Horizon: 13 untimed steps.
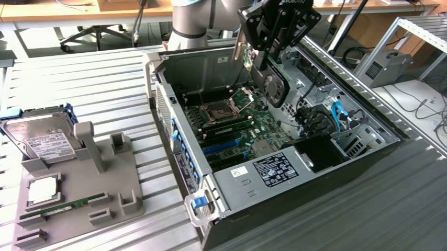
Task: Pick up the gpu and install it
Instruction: 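Pick up the gpu and move the gpu toward the slot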
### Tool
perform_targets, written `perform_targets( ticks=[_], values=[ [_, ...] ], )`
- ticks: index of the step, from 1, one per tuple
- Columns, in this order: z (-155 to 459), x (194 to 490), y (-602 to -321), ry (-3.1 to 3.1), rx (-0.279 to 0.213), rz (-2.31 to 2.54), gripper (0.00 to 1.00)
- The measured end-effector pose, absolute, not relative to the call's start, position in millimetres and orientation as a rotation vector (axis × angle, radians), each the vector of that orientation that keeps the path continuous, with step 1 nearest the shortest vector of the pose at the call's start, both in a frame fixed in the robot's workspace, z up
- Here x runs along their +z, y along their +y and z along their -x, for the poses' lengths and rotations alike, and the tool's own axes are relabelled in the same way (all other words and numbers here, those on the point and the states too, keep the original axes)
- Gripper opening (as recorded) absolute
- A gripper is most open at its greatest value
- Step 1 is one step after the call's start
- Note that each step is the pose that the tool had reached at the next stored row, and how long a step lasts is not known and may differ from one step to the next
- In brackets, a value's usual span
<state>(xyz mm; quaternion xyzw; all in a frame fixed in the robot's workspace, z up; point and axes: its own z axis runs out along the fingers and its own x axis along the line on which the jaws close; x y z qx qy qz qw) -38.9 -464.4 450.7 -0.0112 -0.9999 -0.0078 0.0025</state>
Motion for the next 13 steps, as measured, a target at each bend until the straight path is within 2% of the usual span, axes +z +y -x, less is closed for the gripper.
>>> perform_targets(
  ticks=[13],
  values=[
    [39.0,448.5,-461.1,-3.136,-0.025,0.035,0.26]
  ],
)
